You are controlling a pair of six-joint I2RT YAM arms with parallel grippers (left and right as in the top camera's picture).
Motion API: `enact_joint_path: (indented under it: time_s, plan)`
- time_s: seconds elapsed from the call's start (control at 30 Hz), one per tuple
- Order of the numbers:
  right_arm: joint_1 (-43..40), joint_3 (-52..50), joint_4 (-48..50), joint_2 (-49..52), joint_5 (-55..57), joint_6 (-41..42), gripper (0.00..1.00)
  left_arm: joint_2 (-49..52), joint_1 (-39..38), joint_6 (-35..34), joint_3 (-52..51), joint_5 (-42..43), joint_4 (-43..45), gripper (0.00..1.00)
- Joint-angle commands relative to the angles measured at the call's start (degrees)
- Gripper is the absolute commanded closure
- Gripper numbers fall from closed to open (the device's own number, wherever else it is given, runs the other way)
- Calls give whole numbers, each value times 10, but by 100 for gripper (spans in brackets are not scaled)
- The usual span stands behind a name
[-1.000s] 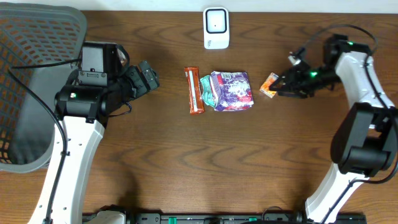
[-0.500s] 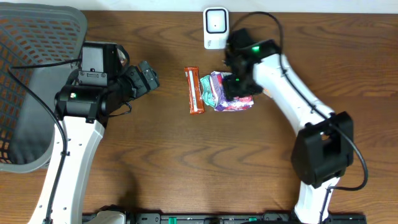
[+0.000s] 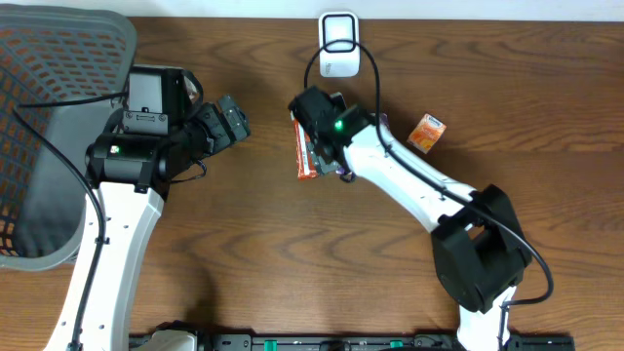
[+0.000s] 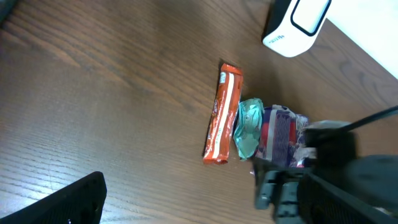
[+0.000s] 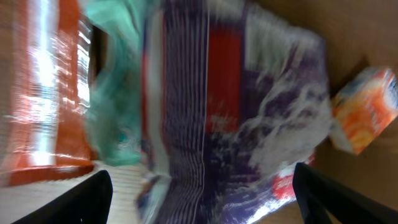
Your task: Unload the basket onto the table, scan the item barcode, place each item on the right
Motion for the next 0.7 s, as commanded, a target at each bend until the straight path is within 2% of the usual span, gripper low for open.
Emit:
enact_joint_path:
  time_s: [0.0,0.1,0.17,0.23,0.27,0.3,0.4,0.47,0.67]
  plan:
    - [8,-67,35,-3,76,21,13,-2,2,-1,1,1,0,2]
    - [7,-94,57,-3,83,21,24,-2,2,-1,1,1,0,2]
    - [4,-96,61,-3,83,21,42,-2,2,-1,1,1,0,2]
    - [0,-91,63,-4,83,20,65,-2,2,-1,1,1,0,2]
    - [-2,-85,60,-4,80,20,85,-2,2,-1,1,1,0,2]
    - [-8,-64,41,-6,63,15,99,-2,2,-1,1,1,0,2]
    - [-28,-10,-1,-14,1,2,99,-2,2,-1,1,1,0,2]
    - [-53,31,-24,-24,-82,-21,99,-2,2,-1,1,1,0,2]
    - [-183,111,-58,-44,-469,-110,99,-2,2,-1,1,1,0,2]
